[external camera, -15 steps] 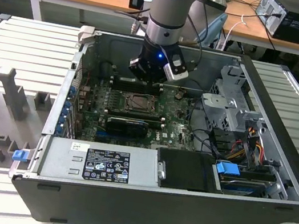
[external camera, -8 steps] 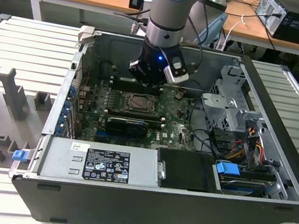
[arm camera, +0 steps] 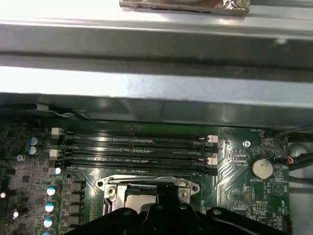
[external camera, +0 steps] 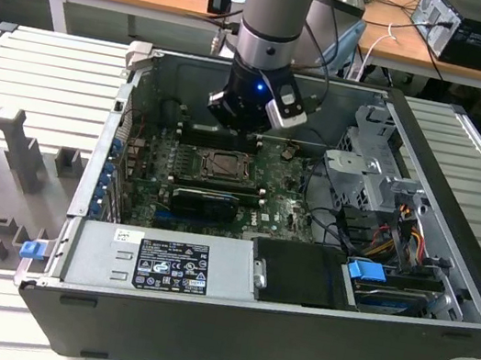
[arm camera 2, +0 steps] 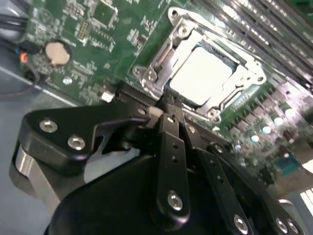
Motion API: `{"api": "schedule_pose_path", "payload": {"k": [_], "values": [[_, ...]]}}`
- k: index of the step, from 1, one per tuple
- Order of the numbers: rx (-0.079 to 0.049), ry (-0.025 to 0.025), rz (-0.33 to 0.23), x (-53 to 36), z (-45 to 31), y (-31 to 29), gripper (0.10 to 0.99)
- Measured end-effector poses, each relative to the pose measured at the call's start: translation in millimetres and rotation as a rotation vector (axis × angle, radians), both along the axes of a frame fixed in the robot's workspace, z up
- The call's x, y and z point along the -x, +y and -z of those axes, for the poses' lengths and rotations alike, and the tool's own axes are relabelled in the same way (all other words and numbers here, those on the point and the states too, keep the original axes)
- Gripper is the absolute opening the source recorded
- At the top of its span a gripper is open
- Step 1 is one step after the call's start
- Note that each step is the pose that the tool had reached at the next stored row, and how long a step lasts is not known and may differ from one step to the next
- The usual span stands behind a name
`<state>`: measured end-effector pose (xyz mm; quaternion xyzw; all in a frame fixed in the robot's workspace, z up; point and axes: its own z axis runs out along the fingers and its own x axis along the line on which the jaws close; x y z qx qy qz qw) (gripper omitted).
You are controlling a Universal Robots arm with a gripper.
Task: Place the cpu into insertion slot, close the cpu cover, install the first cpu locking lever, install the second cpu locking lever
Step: 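Install the second cpu locking lever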
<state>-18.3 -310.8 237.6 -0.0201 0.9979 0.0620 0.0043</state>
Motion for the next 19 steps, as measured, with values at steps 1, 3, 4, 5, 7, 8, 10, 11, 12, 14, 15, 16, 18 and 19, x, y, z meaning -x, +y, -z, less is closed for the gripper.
{"api": "schedule_pose_path", "payload": {"k": [1, 3, 4, 5, 7, 8, 10, 11, 12, 14, 15, 16, 18, 19], "values": [[-0.001, -0.0001, 0.000, 0.0, -4.5, -0.2, 0.106], [-0.001, -0.0001, 0.000, 0.2, -5.9, -3.2, 0.106], [-0.001, 0.0000, 0.000, 0.2, -5.9, -6.8, 0.106], [-0.001, -0.0001, 0.000, 0.2, -5.9, -10.0, 0.106], [-0.001, 0.0000, 0.000, 0.1, -5.8, -17.0, 0.106], [-0.001, 0.0001, 0.000, 0.1, -5.8, -20.5, 0.106], [-0.001, 0.0003, 0.000, 0.2, -5.8, -26.2, 0.106], [-0.001, 0.0005, 0.000, 0.2, -5.7, -29.4, 0.106], [-0.001, 0.0009, 0.001, 0.2, -5.5, -33.6, 0.106], [-0.001, 0.0028, 0.001, 0.1, -5.1, -40.5, 0.106], [-0.001, 0.0051, 0.001, 0.1, -4.8, -43.4, 0.106], [-0.001, 0.0079, 0.001, 0.2, -4.3, -45.9, 0.106], [-0.001, 0.0114, 0.001, 0.2, -3.0, -50.7, 0.106], [-0.001, 0.0121, 0.001, 0.2, -2.6, -53.3, 0.106]]}}
